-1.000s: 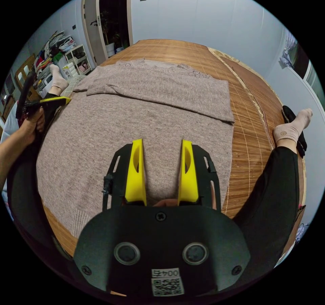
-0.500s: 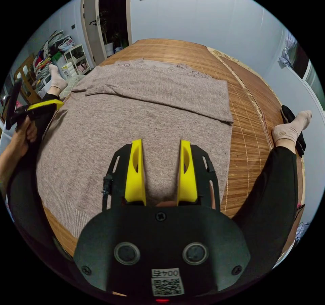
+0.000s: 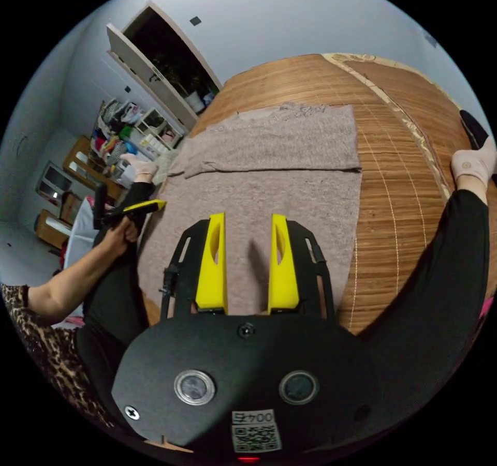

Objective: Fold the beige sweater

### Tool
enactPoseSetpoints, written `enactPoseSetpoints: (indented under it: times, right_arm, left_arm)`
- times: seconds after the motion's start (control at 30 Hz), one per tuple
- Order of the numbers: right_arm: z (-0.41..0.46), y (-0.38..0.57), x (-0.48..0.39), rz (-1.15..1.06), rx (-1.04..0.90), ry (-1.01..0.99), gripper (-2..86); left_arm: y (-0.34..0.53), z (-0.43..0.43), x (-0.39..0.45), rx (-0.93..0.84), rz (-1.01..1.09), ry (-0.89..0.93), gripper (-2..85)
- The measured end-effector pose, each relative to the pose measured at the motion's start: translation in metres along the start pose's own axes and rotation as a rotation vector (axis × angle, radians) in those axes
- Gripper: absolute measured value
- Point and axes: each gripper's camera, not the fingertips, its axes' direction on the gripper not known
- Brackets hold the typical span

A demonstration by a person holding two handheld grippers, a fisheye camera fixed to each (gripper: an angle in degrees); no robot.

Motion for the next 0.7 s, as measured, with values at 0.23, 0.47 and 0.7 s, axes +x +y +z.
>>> enactPoseSetpoints:
  times: [0.23,0.47,0.7]
  right_arm:
    - [-0.044,0.021,-0.007,0.042,0.085,-0.134,12.4]
    - [-0.045,0.012,-0.022,0.041,0.059,-0.095,12.1]
    - [-0.037,-0.005,-0.032,0.058,0.051,-0.074,11.9]
  left_arm:
    - [-0.020,-0.042,0.027,-0.272,0.127,0.189,2.5]
    - [0.003,-0.028,0.069,-0.646,0.226,0.105,5.7]
    - [0.022,-0.010,0.118,-0.769,0.310,-0.038,7.3]
